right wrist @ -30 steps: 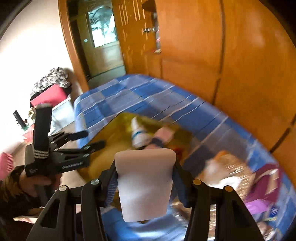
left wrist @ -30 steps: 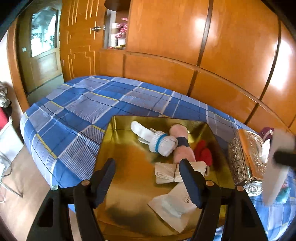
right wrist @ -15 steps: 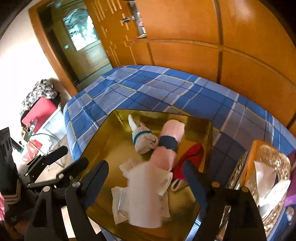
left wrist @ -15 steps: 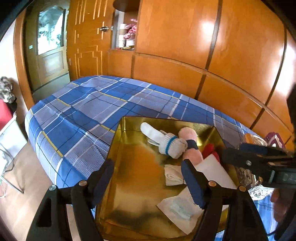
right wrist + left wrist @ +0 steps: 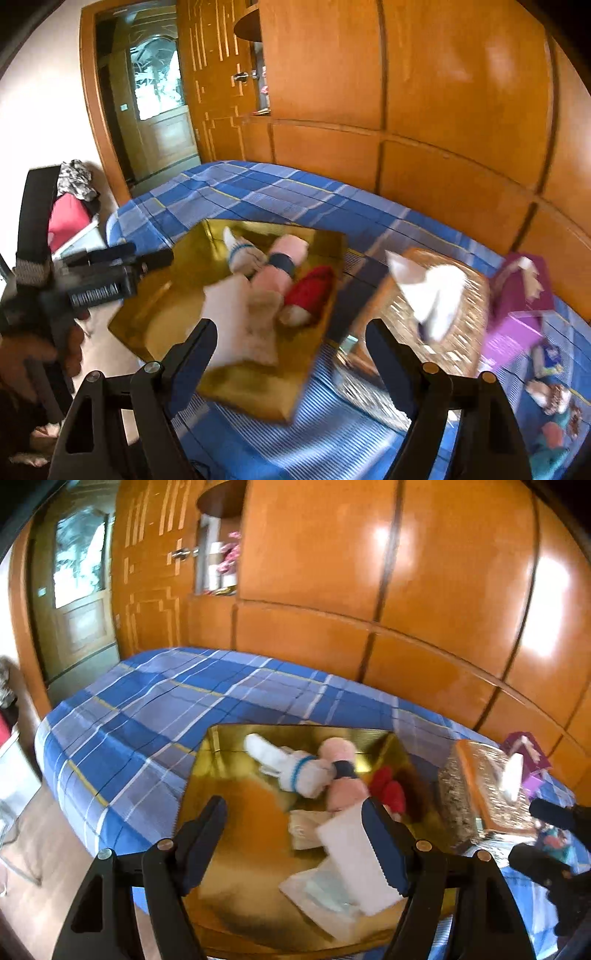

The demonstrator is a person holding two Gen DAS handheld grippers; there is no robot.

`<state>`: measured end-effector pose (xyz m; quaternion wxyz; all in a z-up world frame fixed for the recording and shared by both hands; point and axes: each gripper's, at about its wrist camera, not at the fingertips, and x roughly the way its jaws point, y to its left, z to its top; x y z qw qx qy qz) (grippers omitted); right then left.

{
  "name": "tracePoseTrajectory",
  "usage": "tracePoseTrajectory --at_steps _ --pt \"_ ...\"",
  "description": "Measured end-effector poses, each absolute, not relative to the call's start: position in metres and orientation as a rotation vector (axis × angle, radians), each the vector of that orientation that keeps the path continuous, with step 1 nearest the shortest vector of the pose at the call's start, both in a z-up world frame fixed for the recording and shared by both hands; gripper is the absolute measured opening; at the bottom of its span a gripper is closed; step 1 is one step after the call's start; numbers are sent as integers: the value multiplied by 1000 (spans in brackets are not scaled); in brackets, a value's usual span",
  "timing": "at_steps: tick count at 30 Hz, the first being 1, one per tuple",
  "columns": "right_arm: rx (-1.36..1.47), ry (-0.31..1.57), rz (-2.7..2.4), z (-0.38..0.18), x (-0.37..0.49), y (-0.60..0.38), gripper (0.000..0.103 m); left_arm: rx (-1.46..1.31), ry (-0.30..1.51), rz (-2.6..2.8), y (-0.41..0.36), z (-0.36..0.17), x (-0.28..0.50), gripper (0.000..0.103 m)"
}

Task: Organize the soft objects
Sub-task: 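Move both tools back toward the remaining soft items on the bed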

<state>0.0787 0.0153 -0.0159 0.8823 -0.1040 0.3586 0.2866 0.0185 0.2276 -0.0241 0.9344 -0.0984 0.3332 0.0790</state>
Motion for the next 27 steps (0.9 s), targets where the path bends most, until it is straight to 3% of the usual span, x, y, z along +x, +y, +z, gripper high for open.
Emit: tracePoseTrajectory --at_steps 27 --pt "91 903 -81 -67 41 -233 84 117 624 -195 83 17 -3 76"
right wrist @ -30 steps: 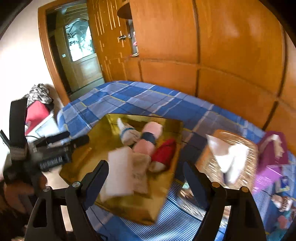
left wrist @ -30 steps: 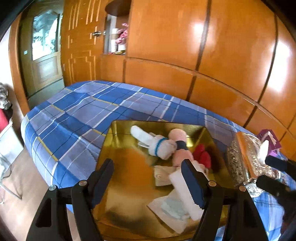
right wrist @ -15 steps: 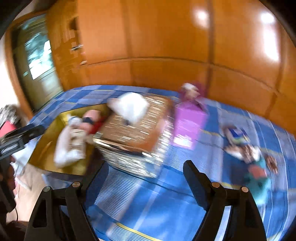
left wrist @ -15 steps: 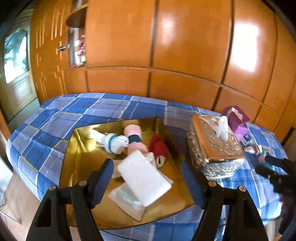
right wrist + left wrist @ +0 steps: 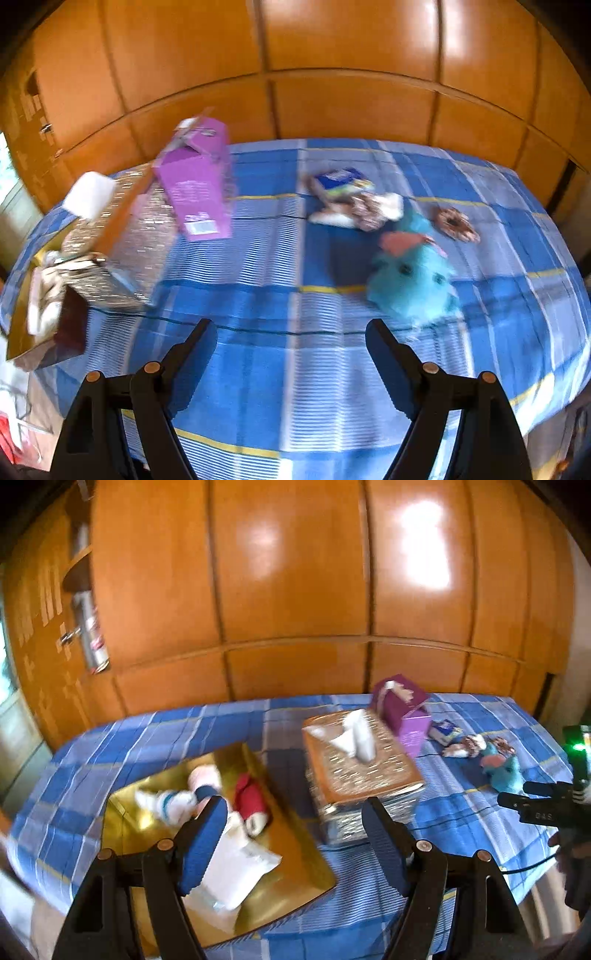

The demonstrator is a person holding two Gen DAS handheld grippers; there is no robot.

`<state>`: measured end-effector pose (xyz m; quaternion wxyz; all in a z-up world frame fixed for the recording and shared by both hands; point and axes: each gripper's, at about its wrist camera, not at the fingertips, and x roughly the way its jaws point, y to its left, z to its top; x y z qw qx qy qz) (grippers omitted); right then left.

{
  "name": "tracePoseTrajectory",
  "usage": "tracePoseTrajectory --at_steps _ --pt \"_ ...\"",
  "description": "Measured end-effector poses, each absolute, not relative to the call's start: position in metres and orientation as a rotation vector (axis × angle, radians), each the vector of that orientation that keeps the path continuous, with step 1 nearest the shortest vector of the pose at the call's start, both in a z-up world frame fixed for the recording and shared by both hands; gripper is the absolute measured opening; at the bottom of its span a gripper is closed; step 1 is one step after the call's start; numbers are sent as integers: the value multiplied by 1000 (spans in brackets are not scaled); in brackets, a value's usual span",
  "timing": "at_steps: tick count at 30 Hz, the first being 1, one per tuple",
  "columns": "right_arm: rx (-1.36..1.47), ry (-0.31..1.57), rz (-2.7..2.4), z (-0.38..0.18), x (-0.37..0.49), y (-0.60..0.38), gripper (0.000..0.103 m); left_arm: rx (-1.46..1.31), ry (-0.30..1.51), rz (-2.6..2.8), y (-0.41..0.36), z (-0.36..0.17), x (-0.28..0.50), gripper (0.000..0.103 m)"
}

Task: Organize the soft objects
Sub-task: 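Move both tools back toward the remaining soft items on the bed, then grasp the brown satin scrunchie with white mesh sponge using the left gripper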

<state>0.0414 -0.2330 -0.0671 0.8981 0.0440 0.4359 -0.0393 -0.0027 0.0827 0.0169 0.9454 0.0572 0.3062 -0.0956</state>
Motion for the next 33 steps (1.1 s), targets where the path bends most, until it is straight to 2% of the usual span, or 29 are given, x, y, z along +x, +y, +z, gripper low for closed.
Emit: tracePoseTrajectory --at_steps 11,20,25,27,30,33 --pt "106 1006 -239 -95 18 -290 84 202 628 -459 -1 34 6 76" --pt "159 1086 -283 -129 14 -313 84 264 728 -594 -82 6 25 75" --pt "149 1084 -280 -134 15 -311 84 279 793 -625 -125 -14 53 63" --pt "155 1074 -279 -135 14 -311 84 290 825 -625 -141 -24 66 53" --pt "155 1063 -273 -136 13 -311 87 276 857 -626 -163 -36 85 52" --pt "167 1047 -259 -138 12 -311 93 288 873 -622 -185 -47 102 52"
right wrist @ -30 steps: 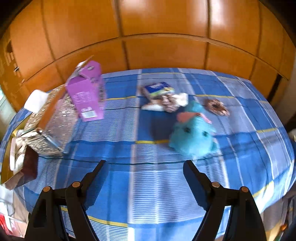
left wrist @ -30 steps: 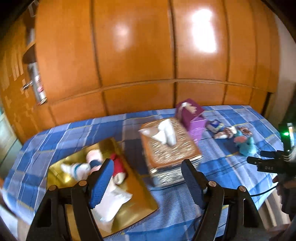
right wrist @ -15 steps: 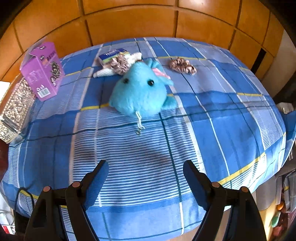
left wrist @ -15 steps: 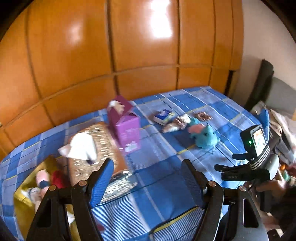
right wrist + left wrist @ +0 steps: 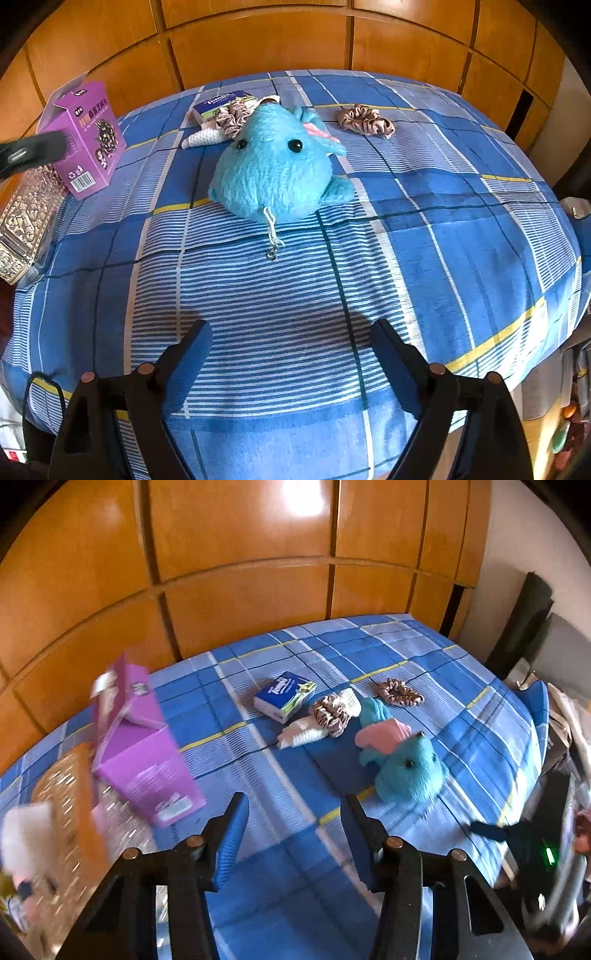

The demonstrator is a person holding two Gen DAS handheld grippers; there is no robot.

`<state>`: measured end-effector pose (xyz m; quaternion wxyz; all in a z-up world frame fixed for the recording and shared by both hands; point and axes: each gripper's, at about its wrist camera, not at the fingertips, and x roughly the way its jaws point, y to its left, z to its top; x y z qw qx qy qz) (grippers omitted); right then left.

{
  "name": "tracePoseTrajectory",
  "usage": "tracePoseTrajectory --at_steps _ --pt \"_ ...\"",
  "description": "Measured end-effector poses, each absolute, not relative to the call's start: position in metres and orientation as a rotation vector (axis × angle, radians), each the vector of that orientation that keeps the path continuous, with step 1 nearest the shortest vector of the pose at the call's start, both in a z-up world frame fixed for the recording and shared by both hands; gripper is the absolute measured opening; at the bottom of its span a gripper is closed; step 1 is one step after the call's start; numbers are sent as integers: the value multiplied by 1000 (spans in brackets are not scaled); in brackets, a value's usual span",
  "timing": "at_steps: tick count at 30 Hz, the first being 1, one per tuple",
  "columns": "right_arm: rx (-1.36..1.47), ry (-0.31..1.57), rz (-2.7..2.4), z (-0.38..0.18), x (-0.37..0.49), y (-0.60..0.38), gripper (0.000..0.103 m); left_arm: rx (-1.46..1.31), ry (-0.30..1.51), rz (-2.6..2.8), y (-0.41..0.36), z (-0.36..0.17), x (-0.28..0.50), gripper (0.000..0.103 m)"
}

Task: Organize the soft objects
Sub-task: 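Grasp the brown satin scrunchie with white mesh sponge using the left gripper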

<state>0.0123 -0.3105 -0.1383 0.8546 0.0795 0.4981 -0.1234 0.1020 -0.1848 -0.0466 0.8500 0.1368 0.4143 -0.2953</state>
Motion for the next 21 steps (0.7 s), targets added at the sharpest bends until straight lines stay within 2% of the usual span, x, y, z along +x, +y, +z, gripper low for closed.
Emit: tracePoseTrajectory --at_steps 4,7,10,17,20,21 --pt "155 1044 -242 -142 15 -307 103 305 869 -614 -211 -56 121 53" --pt "167 1034 -248 -143 16 -307 103 353 848 -638 -236 -62 134 54" --pt "166 1026 -247 -144 15 -307 103 377 830 -652 -260 -66 145 62" --pt "179 1023 -244 -143 14 -308 103 523 800 -694 -318 -93 168 64" --pt "201 1017 -243 -143 14 -311 103 564 844 -695 -332 -115 181 61" --pt "206 1015 -240 -142 14 -311 103 559 867 -688 -333 -122 186 51"
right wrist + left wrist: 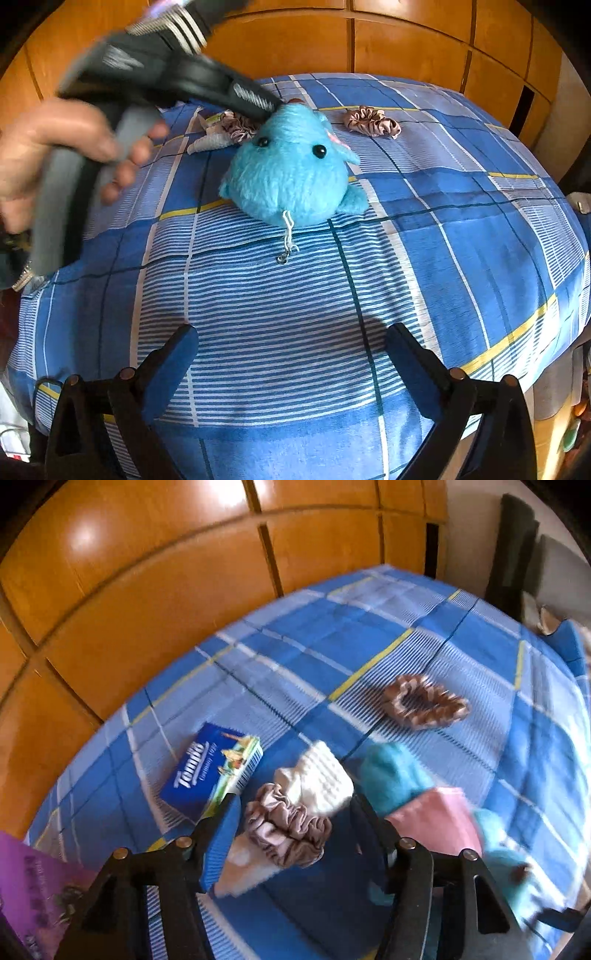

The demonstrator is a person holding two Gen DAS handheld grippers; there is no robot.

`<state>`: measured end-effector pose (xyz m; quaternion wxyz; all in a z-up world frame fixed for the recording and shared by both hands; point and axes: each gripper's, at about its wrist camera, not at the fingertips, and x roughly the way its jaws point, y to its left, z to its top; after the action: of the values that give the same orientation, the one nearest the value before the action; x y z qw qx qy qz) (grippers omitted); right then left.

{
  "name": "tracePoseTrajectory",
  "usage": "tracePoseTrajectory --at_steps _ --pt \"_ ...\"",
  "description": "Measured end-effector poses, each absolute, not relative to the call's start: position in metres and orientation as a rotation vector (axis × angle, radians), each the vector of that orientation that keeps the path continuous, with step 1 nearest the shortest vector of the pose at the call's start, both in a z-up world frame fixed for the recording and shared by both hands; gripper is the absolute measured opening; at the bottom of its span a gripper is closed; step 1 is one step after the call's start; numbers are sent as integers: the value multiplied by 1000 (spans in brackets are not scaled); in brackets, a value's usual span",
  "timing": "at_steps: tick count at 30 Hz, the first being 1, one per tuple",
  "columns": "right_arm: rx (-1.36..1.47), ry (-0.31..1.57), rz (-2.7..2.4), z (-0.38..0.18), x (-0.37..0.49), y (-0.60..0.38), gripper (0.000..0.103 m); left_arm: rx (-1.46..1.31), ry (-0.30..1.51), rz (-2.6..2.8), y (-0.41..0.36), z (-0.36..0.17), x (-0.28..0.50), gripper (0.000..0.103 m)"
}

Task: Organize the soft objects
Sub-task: 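Grasp the brown satin scrunchie with white mesh sponge using the left gripper, then grasp the second brown scrunchie with the right gripper while the left holds its items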

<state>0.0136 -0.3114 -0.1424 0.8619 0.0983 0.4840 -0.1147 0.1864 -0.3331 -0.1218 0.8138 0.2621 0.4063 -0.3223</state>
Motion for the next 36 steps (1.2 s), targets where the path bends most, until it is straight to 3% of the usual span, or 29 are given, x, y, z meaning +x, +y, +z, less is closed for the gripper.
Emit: tracePoseTrajectory --at_steps 1,5,11,20,24,30,36 --pt "216 1012 -238 -142 13 -313 103 550 890 -685 -333 -127 190 43" --pt "246 1002 -231 -141 12 -316 103 447 903 -697 -313 -126 188 35" --pt "211 1009 -228 -142 14 -312 103 259 938 -686 -256 -104 155 35" --pt "155 1060 -217 -142 17 -309 103 308 937 -608 -195 -129 104 37" --pt "254 1078 -157 -125 17 -328 71 348 910 -624 -198 -136 102 38" --pt "369 957 -227 -83 24 -391 71 303 902 -650 -191 -137 105 38" --pt "320 908 -272 -74 84 -437 66 298 862 -659 -189 -140 102 38"
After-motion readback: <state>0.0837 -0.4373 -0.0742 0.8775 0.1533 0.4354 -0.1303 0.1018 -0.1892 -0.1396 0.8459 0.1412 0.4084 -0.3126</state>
